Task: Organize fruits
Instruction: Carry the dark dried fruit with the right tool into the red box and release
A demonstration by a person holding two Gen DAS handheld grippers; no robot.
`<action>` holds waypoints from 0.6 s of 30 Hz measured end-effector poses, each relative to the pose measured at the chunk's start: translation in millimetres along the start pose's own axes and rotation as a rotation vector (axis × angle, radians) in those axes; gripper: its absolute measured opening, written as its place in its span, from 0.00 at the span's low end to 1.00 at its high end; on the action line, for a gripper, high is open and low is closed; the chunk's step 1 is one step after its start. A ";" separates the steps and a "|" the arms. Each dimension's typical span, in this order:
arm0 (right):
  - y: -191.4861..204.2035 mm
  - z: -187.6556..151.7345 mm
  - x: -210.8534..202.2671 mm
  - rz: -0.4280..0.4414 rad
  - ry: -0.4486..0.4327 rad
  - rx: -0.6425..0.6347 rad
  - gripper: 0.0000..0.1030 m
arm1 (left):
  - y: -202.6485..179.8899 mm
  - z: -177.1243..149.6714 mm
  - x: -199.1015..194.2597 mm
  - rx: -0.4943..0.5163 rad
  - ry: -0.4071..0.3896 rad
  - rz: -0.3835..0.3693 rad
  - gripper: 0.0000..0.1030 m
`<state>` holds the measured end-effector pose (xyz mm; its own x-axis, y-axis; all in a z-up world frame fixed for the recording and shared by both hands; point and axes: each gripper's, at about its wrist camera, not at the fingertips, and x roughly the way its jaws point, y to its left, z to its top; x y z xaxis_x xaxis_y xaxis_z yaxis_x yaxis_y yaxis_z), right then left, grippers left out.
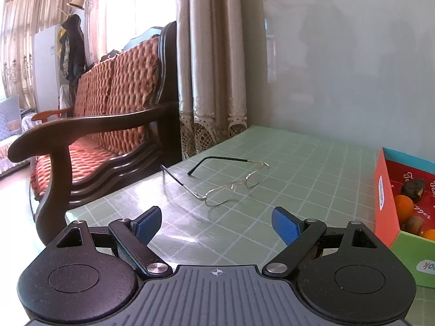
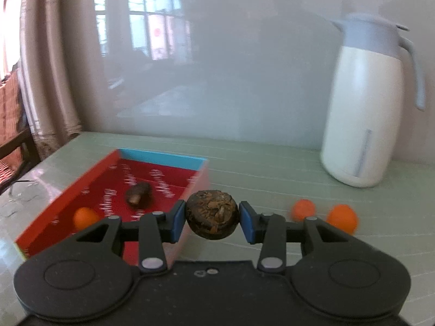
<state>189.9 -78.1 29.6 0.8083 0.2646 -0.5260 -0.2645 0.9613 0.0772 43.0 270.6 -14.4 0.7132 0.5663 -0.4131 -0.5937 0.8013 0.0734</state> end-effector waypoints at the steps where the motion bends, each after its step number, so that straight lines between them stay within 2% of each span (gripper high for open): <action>1: 4.7 0.4 -0.1 0.008 -0.001 -0.005 0.40 | 1.3 -0.2 0.0 0.000 0.002 0.000 0.85; 14: 54.0 -6.5 8.2 0.095 0.007 -0.038 0.40 | 4.8 -0.7 1.3 0.011 0.007 0.008 0.85; 16: 62.6 -8.8 11.8 0.103 0.021 -0.065 0.44 | 5.1 -0.9 0.9 0.010 0.006 0.008 0.85; 18: 66.7 -10.6 9.7 0.097 0.006 -0.076 0.54 | 4.7 -0.6 1.0 0.008 0.007 0.007 0.85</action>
<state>174.5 -12.2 20.7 0.7736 0.3558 -0.5244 -0.3811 0.9223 0.0636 40.7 274.9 -15.0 0.7061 0.5708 -0.4190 -0.5959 0.7987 0.0838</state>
